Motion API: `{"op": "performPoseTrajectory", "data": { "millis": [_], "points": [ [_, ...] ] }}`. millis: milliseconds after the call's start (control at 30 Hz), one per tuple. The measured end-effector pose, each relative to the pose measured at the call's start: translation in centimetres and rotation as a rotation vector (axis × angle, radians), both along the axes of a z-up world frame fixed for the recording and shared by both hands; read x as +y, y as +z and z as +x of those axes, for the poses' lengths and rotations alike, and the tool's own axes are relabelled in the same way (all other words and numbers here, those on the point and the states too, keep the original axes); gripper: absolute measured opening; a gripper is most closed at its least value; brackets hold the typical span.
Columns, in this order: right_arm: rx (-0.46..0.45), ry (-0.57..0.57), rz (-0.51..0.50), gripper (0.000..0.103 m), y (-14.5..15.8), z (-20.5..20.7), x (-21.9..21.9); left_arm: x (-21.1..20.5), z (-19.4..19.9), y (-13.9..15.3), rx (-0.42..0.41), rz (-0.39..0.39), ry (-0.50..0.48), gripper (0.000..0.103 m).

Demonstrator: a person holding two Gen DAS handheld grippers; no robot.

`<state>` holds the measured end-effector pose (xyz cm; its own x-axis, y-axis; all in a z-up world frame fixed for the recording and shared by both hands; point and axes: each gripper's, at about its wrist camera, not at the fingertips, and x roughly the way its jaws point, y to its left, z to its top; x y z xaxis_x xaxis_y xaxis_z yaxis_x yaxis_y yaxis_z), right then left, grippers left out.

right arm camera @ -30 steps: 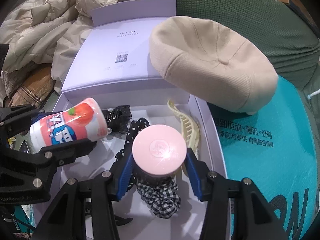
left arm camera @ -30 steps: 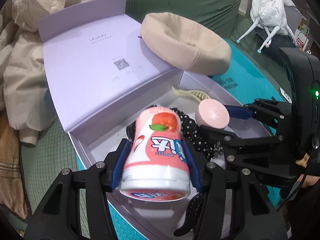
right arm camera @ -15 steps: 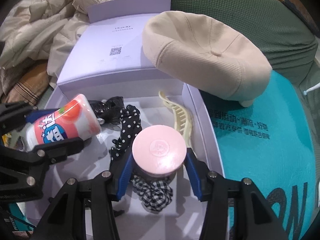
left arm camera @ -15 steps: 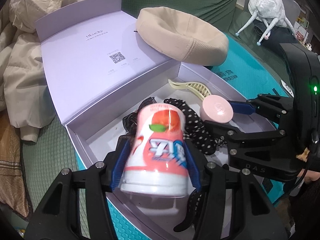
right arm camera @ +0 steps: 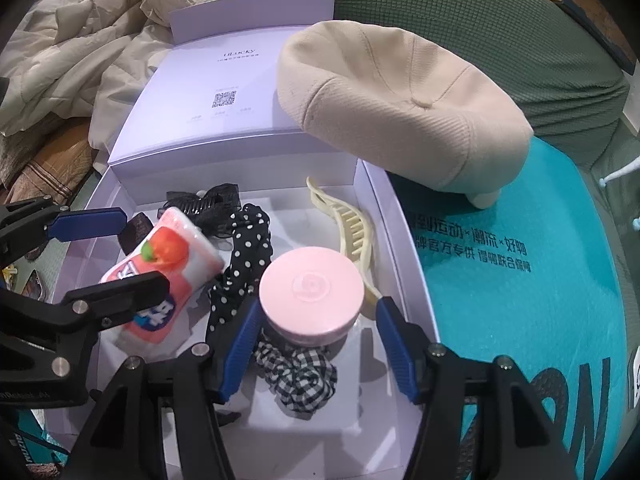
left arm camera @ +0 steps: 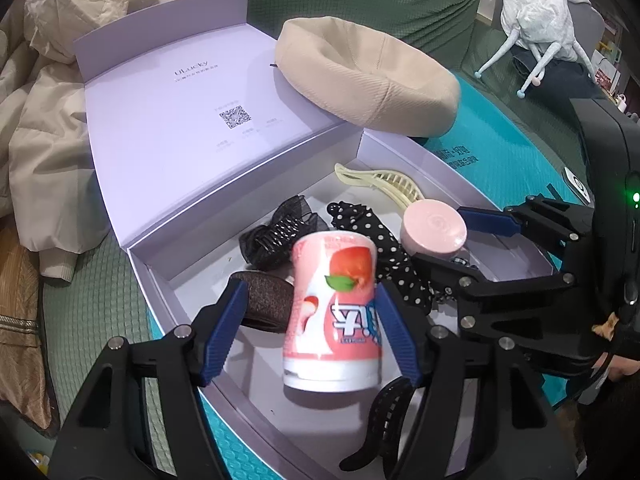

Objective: Organize objects
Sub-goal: 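Lower the candy jar and compact into the box with both tools, then open both tools to release the jar and compact inside the box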

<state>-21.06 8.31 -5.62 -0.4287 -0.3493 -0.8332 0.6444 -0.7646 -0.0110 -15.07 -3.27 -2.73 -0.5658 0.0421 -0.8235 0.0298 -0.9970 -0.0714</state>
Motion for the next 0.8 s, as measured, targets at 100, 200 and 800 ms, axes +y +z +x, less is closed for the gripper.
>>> {"op": "performPoseTrajectory", "data": {
  "millis": [100,200,800],
  "points": [
    [0.001,0.01,-0.011,0.061,0.2,0.4,0.1,0.5,0.4,0.0,0.009,-0.005,-0.004,0.065],
    [0.011,0.017,0.0,0.061,0.3,0.6,-0.2,1.0,0.9,-0.1,0.014,0.001,-0.014,0.065],
    [-0.027,0.026,-0.037,0.061,1.2,2.5,0.6,0.9,3.4,1.0,0.04,0.011,0.014,0.065]
  ]
}}
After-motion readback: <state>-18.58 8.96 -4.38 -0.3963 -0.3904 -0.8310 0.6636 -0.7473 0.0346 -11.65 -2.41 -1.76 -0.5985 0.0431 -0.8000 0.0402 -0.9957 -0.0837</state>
